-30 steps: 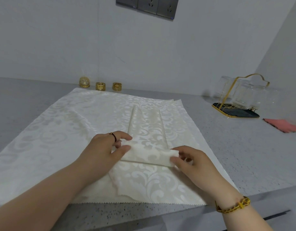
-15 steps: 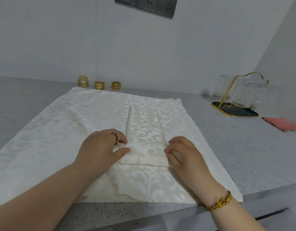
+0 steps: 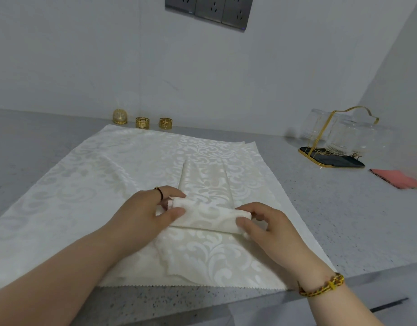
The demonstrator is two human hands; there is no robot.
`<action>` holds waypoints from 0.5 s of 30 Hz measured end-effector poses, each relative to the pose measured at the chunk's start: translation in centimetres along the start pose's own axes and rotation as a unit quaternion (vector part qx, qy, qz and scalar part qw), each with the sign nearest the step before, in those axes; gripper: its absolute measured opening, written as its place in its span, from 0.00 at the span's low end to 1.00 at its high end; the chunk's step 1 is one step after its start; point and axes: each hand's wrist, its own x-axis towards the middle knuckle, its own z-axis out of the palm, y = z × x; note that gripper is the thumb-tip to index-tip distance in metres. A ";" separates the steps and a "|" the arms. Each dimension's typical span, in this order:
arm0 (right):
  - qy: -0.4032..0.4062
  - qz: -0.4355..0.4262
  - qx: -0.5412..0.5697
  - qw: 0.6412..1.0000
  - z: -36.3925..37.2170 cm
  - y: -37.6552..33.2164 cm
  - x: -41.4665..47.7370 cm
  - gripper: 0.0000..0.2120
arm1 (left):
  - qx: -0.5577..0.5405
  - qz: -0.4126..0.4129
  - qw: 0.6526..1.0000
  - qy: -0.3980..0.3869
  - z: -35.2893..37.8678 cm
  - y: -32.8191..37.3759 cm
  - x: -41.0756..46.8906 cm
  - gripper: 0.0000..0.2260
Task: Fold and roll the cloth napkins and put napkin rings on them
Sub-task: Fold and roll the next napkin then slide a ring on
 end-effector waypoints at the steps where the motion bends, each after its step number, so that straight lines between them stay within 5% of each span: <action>1: -0.004 0.009 0.025 1.000 0.1 -0.1 0.0 0.07 | -0.039 -0.017 0.999 0.005 0.0 0.0 0.0 0.07; 10: 0.024 0.053 0.004 0.998 1.5 -0.1 0.6 0.10 | -0.027 -0.042 0.999 0.000 0.7 -0.8 0.4 0.07; 15: 0.083 -0.013 -0.047 0.995 2.1 -0.1 0.8 0.16 | 0.071 0.089 0.993 0.020 0.5 -0.9 0.6 0.07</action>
